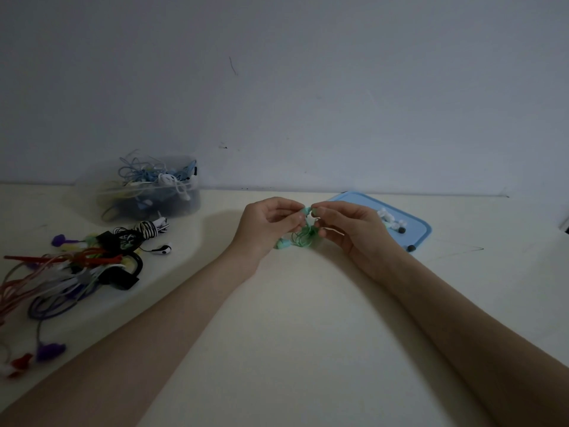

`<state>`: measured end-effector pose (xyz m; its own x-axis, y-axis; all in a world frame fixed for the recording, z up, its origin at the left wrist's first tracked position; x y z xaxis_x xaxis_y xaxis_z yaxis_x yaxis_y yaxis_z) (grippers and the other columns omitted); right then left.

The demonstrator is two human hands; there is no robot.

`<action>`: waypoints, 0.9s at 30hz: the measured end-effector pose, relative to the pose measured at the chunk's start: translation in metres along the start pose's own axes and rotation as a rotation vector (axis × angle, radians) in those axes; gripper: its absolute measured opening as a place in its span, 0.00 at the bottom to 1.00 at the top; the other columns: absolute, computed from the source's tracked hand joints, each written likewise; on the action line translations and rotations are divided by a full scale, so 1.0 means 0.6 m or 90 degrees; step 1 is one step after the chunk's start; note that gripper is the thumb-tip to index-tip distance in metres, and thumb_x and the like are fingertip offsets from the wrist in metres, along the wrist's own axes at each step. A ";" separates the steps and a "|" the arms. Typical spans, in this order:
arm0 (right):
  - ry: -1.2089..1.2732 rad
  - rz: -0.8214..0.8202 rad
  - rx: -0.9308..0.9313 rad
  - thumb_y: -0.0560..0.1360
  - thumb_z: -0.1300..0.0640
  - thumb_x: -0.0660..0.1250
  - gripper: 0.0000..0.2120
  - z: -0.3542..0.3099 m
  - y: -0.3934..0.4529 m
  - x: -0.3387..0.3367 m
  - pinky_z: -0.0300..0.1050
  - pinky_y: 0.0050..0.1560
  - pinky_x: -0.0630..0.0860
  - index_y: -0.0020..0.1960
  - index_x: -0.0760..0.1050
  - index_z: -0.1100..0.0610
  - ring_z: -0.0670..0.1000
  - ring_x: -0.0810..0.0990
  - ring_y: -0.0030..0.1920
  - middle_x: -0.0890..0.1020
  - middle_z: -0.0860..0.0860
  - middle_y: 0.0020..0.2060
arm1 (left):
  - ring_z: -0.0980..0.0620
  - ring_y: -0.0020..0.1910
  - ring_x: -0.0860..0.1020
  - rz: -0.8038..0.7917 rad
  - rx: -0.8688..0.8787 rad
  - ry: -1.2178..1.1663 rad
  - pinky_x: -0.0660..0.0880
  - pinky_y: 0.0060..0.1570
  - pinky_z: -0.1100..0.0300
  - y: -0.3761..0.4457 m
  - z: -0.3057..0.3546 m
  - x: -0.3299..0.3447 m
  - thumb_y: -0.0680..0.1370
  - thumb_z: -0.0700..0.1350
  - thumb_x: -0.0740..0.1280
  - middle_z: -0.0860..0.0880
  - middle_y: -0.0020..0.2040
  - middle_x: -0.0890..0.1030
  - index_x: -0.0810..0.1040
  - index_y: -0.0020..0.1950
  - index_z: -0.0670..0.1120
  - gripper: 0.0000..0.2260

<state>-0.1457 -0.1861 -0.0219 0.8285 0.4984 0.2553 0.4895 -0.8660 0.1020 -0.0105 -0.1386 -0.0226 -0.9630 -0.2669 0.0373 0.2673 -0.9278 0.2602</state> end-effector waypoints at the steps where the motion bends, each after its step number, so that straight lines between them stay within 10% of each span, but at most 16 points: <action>1: 0.002 -0.003 -0.002 0.73 0.67 0.65 0.05 -0.001 0.000 0.000 0.35 0.36 0.77 0.42 0.80 0.63 0.46 0.79 0.33 0.81 0.52 0.33 | 0.58 0.34 0.80 -0.002 -0.003 0.000 0.77 0.40 0.68 0.000 0.000 0.001 0.73 0.34 0.68 0.49 0.36 0.82 0.80 0.44 0.42 0.05; 27: 0.094 -0.002 0.017 0.74 0.68 0.63 0.05 0.000 0.001 0.000 0.32 0.39 0.78 0.43 0.77 0.65 0.45 0.81 0.33 0.82 0.53 0.32 | 0.58 0.36 0.80 -0.036 -0.044 -0.024 0.76 0.40 0.69 -0.004 0.000 0.008 0.73 0.36 0.69 0.48 0.38 0.83 0.80 0.45 0.42 0.03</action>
<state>-0.1453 -0.1866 -0.0219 0.7786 0.4882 0.3942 0.5011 -0.8619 0.0778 -0.0156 -0.1377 -0.0227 -0.9768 -0.2054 0.0613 0.2135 -0.9572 0.1954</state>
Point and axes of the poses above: each hand's wrist, its own y-axis towards the middle knuckle, its own x-axis out of the palm, z = x × y, the point moved 6 cm from there along y, towards the middle knuckle
